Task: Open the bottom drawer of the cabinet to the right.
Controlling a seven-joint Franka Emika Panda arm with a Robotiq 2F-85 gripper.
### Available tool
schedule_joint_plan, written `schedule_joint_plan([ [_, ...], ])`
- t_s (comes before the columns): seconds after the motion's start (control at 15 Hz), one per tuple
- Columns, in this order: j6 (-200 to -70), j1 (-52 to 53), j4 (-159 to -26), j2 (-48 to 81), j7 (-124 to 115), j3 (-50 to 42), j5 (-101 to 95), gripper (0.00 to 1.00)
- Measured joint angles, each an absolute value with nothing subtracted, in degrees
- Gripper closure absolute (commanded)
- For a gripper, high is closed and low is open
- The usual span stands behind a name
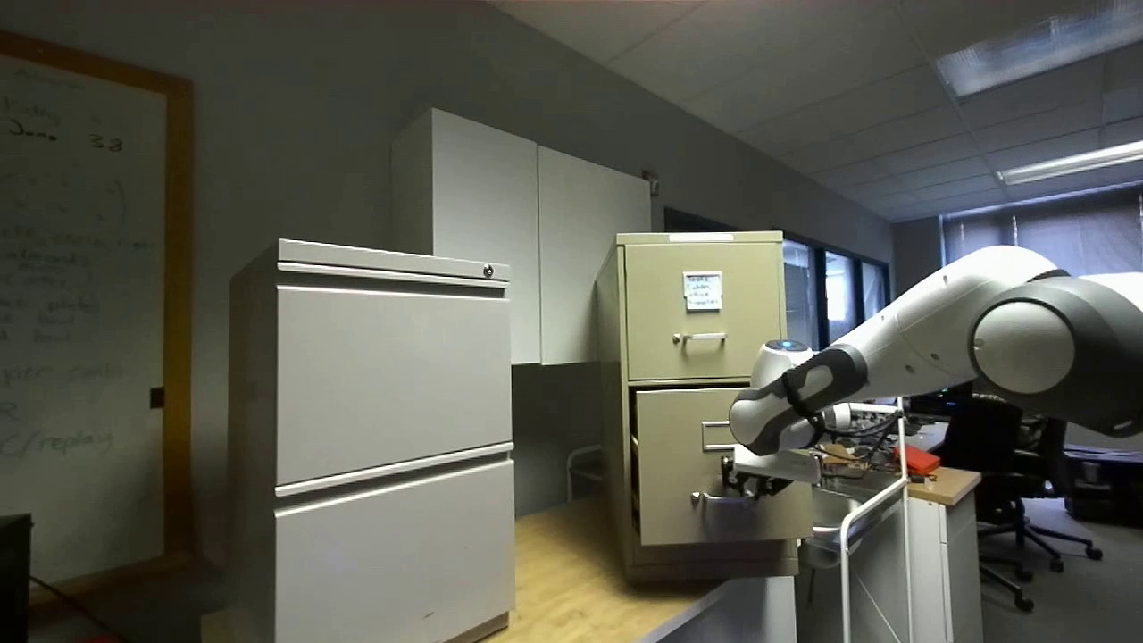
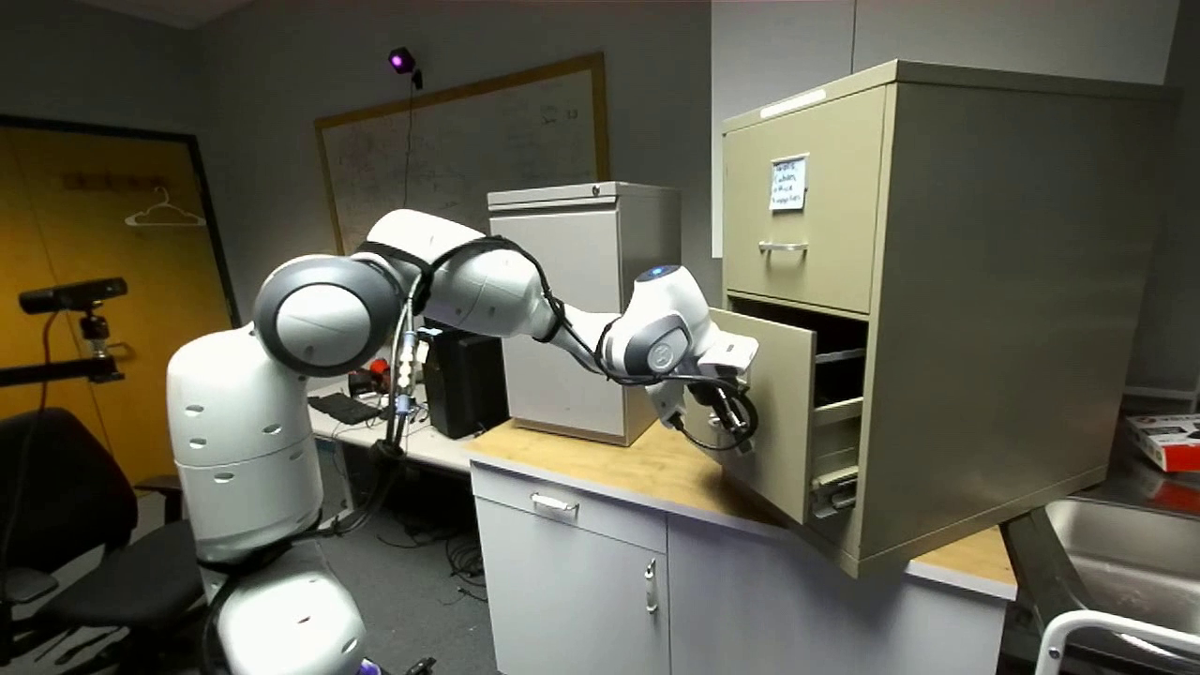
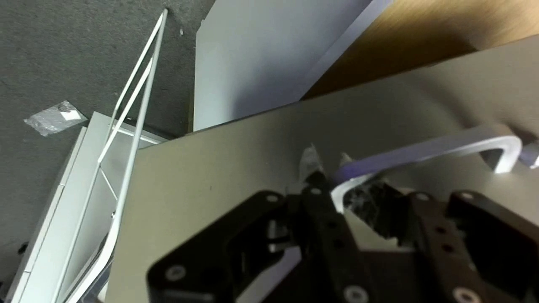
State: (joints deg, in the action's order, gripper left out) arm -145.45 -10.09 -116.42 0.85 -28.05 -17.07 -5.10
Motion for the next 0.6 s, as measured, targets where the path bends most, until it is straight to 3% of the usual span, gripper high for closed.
schedule_joint_plan([
  [0.6,-133.41,-10.18,-116.04,-2.09,-26.70,-14.14,-13.27,0.96],
])
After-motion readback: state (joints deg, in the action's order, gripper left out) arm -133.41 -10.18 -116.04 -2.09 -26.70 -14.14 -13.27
